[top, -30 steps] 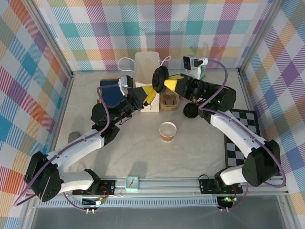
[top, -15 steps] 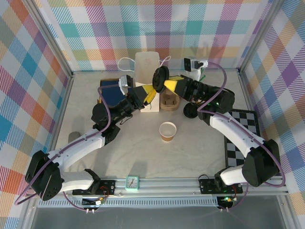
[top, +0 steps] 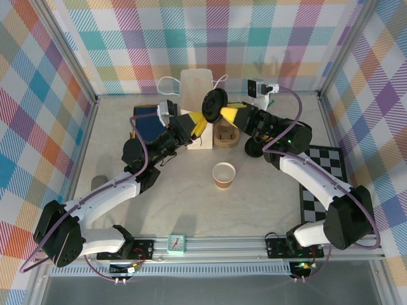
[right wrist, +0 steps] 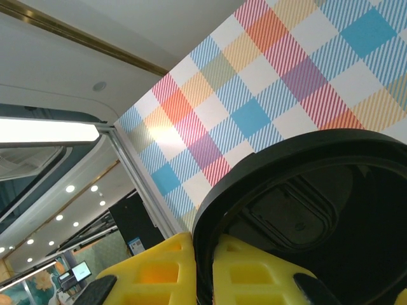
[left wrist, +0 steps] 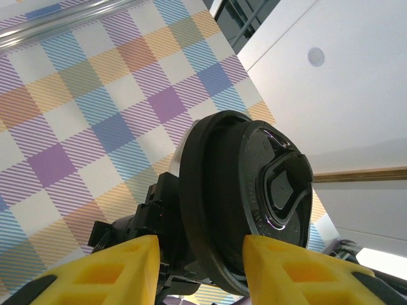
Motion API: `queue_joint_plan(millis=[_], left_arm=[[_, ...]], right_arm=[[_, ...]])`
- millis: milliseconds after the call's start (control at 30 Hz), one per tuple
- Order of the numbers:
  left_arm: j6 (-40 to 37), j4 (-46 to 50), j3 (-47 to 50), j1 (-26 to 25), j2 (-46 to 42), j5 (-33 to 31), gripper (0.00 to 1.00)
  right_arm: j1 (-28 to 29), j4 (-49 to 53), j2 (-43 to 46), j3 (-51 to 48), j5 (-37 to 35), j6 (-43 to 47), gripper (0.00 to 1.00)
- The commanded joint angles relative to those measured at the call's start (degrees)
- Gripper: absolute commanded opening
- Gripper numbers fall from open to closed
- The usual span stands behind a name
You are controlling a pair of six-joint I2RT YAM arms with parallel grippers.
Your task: Pack the takeout coffee
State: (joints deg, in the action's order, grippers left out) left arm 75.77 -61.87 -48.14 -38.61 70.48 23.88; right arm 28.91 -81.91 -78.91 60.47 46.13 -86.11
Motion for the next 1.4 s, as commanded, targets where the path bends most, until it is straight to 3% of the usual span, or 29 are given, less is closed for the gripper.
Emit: queue_joint_plan(millis=[0, 1367], left_arm=[[0.7, -8.8, -0.4, -0.8, -1.0, 0.3, 0.40], [1.3, -10.2, 0.1, -0.6, -1.2, -0.6, 0.24]], right_arm=[[0.3, 1.3, -0.9, -2.1, 1.6, 0.8, 0.12], [0.0, 12.9, -0.9, -6.1, 0.5, 9.0, 0.11]])
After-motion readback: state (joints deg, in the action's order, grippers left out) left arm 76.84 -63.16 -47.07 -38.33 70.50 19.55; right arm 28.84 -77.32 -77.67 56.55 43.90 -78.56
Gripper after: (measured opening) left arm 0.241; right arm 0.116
